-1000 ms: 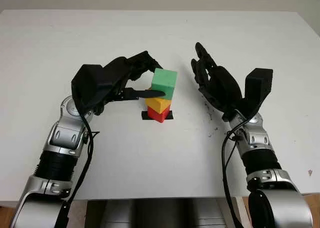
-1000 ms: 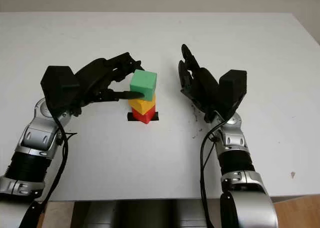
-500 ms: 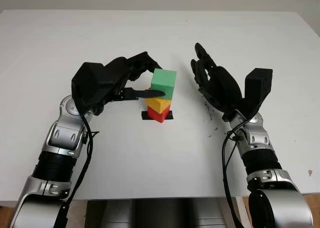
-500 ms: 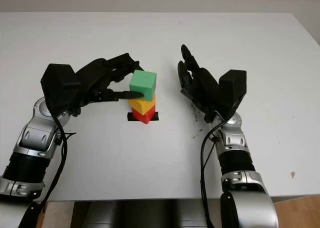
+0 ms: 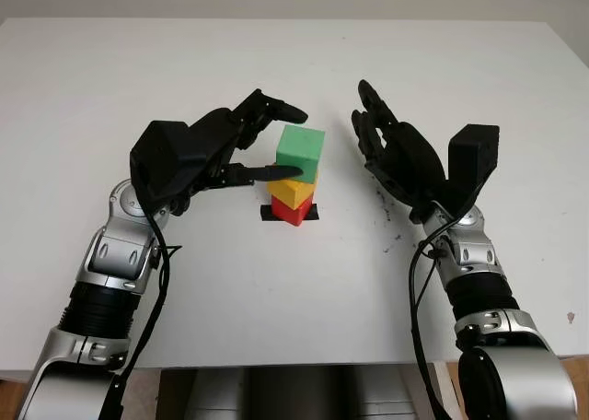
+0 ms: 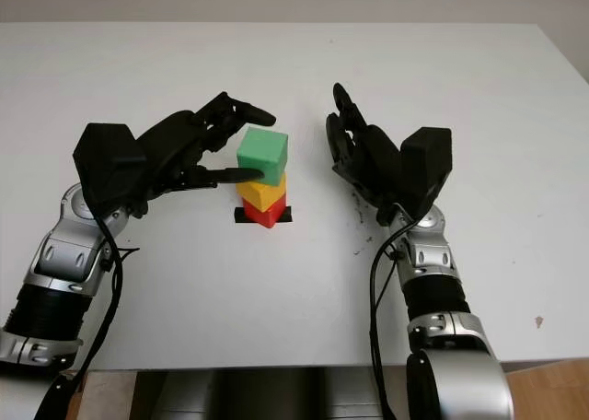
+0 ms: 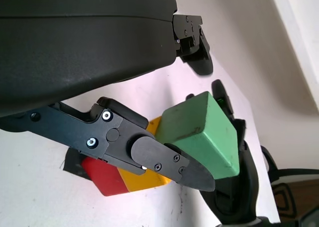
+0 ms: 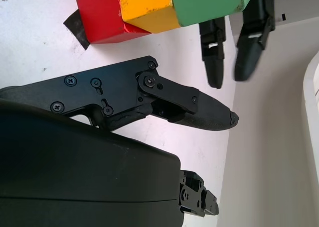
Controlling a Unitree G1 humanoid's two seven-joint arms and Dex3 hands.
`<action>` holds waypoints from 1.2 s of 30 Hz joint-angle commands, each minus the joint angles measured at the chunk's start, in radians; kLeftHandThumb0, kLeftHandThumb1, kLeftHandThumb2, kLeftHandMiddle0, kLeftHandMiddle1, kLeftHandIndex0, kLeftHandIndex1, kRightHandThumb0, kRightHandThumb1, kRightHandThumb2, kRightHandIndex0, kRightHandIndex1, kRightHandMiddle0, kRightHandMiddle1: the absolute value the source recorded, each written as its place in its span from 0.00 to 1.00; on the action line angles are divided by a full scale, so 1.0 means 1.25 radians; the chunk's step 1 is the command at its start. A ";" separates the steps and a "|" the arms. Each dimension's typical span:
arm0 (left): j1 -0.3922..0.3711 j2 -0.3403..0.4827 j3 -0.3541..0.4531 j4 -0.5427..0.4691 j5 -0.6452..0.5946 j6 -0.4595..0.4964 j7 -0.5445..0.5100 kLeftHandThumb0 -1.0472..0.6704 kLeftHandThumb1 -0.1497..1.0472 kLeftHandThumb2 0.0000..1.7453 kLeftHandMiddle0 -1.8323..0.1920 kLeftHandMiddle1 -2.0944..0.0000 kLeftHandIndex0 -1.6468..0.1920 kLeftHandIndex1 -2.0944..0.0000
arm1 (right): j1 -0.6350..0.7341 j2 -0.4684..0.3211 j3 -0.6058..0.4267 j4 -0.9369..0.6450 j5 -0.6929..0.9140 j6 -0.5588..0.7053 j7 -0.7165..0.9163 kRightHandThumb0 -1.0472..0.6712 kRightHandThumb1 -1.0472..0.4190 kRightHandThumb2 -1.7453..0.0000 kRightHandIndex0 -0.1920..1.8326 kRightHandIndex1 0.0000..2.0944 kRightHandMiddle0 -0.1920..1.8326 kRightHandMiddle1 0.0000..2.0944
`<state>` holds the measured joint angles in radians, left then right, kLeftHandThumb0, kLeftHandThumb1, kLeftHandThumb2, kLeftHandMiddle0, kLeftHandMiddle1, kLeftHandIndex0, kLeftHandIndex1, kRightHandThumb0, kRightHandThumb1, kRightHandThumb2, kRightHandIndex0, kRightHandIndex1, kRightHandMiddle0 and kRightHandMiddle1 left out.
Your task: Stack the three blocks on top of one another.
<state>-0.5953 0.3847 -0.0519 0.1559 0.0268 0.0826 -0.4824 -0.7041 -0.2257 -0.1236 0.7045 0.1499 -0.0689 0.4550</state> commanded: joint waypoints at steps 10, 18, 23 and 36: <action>0.025 0.014 0.008 -0.007 -0.004 -0.017 0.002 0.17 0.85 0.03 0.98 0.98 0.96 0.97 | -0.018 -0.014 0.001 0.006 -0.002 -0.001 0.007 0.27 0.00 0.58 0.00 0.00 0.00 0.00; 0.101 0.036 0.043 -0.136 -0.068 0.038 -0.034 0.05 0.90 0.04 1.00 1.00 1.00 1.00 | -0.011 -0.015 -0.002 0.000 0.000 -0.006 0.004 0.27 0.00 0.59 0.00 0.00 0.00 0.00; 0.183 0.020 0.103 -0.227 -0.136 0.022 -0.016 0.00 0.98 0.05 1.00 1.00 1.00 1.00 | -0.007 -0.013 -0.004 0.004 0.002 -0.015 0.006 0.27 0.00 0.59 0.00 0.00 0.00 0.00; 0.286 -0.174 0.249 -0.244 -0.241 -0.102 0.239 0.14 1.00 0.39 1.00 1.00 1.00 1.00 | 0.024 0.025 -0.026 -0.015 0.027 -0.088 -0.053 0.26 0.00 0.56 0.00 0.00 0.00 0.00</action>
<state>-0.2400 0.1730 0.2511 -0.1710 -0.2866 -0.0269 -0.1948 -0.6907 -0.2009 -0.1482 0.7102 0.1760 -0.1612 0.3917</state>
